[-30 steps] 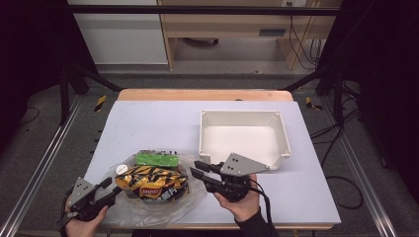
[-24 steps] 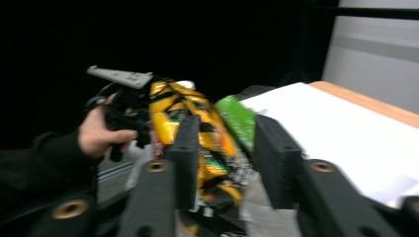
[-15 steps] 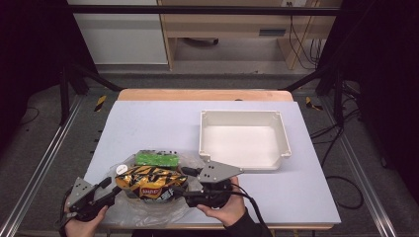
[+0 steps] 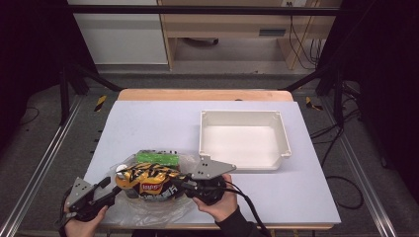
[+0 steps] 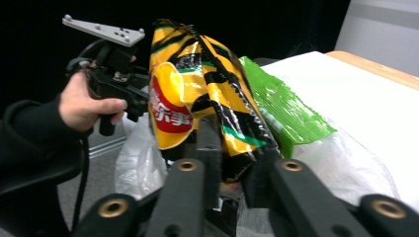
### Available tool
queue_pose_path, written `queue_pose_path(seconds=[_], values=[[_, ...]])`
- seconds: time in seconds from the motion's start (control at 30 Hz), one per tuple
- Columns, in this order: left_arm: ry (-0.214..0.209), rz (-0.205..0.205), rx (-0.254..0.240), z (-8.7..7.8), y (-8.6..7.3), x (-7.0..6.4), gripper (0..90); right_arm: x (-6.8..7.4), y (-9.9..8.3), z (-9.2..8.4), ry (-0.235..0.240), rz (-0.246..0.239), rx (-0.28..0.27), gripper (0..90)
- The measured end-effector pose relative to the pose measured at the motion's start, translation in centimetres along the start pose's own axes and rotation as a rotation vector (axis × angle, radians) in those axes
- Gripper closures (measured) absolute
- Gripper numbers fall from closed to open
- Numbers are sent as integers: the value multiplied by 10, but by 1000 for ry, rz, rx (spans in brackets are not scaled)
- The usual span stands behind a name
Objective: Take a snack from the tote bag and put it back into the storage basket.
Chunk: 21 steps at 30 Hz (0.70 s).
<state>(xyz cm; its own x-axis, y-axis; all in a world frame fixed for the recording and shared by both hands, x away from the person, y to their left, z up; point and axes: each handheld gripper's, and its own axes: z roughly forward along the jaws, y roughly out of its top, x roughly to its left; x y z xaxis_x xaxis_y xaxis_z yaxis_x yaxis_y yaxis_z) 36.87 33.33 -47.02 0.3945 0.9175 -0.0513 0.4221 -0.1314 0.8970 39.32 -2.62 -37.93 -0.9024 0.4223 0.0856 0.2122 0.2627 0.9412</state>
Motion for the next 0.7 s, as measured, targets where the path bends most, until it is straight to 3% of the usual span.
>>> queue_pose_path(seconds=[0.3,0.7], values=[[3,4,3,0,0,0,462,-2,3,-6,49,35,-30,868],[3,2,4,0,0,0,463,-2,26,-27,71,48,-136,875]])
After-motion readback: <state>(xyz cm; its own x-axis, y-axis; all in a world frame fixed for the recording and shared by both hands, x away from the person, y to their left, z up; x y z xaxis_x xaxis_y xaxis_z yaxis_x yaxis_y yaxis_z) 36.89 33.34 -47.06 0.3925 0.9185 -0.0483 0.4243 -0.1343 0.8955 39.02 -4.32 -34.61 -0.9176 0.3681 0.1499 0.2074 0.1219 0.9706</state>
